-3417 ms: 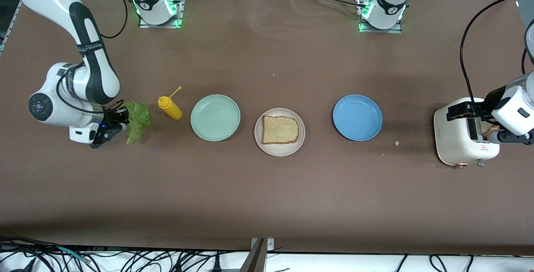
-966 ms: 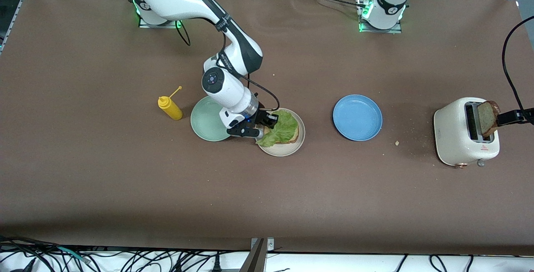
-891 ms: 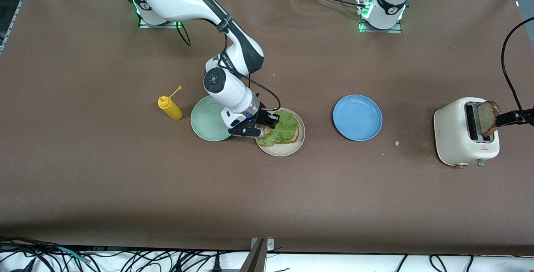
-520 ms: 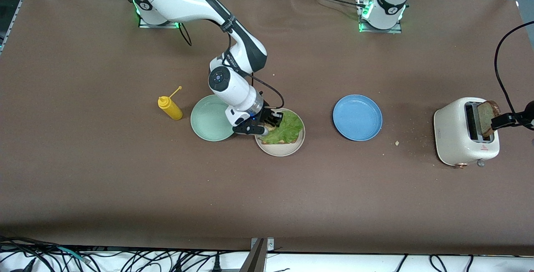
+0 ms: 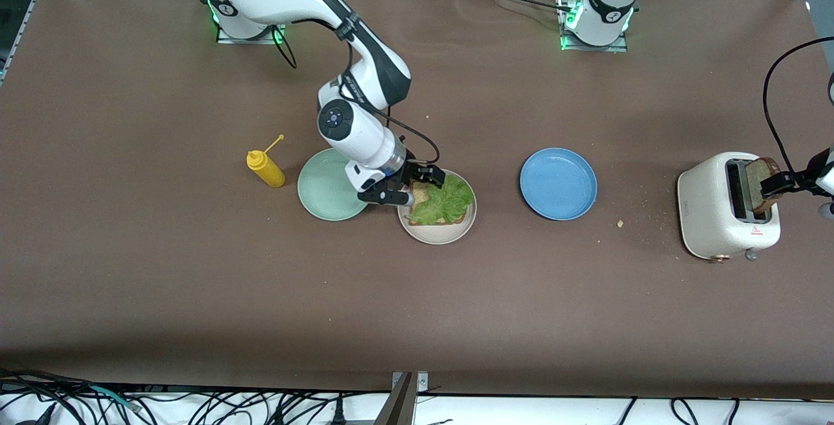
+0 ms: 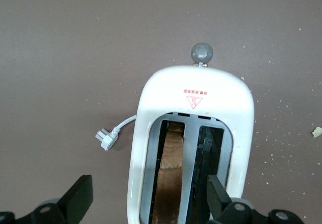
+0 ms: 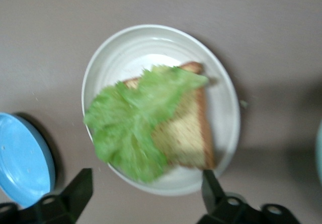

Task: Make sandwich in beige plate with both arms
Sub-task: 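Open the right gripper to release the lettuce and withdraw it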

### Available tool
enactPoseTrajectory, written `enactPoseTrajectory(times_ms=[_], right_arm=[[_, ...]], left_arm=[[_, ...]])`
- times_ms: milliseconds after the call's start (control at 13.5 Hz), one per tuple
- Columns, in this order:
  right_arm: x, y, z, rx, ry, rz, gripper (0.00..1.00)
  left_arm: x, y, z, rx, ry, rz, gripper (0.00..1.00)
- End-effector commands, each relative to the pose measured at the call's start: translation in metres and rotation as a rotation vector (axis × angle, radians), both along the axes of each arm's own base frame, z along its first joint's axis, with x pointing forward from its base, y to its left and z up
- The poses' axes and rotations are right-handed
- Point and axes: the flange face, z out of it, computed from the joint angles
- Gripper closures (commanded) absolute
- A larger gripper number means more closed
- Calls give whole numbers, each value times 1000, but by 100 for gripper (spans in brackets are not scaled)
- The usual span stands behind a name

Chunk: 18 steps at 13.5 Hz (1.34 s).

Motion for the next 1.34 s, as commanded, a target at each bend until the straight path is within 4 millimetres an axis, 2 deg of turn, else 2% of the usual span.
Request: enactPoseTrajectory(times_ms=[0,74,149,223,371,446,594,743,817,891,966,1040,1188,1263], right_arm=[[-2,-46,54,-32,83,12,0],[5,-66,69,-40,110,0,0],[10,-83,81,-47,132,-8,0],[13,-100,97,-68,142,-1,0],[24,-143,127,-131,123,21,0],[27,-162,140,-139,122,14,0],[33,-215,155,-175,123,-11,0],[30,-268,167,-177,111,10,0],[26,-290,170,-174,97,34,0],[24,-301,174,-170,73,81,0],[22,-322,171,-174,69,95,0],[22,-339,179,-174,49,96,0],[24,-385,191,-286,21,115,0],[20,-402,202,-308,29,114,0]], left_arm=[[-7,-4,2,-11,-8,-18,3],[-6,-4,-3,-26,-5,-11,26],[-8,-4,-8,-31,9,-10,60],[-9,-3,-15,-35,22,-8,76],[-12,0,-20,-37,31,-4,99],[-12,4,-18,-36,29,-3,100],[-13,13,-13,-33,27,-54,100],[-9,14,-4,-26,14,-73,100],[-7,16,3,-21,6,-71,100],[-4,15,12,-19,5,-72,100],[0,14,23,-17,4,-72,100],[5,12,35,-17,2,-73,100],[10,9,57,-20,13,-73,100],[15,-1,67,-25,19,-88,100]])
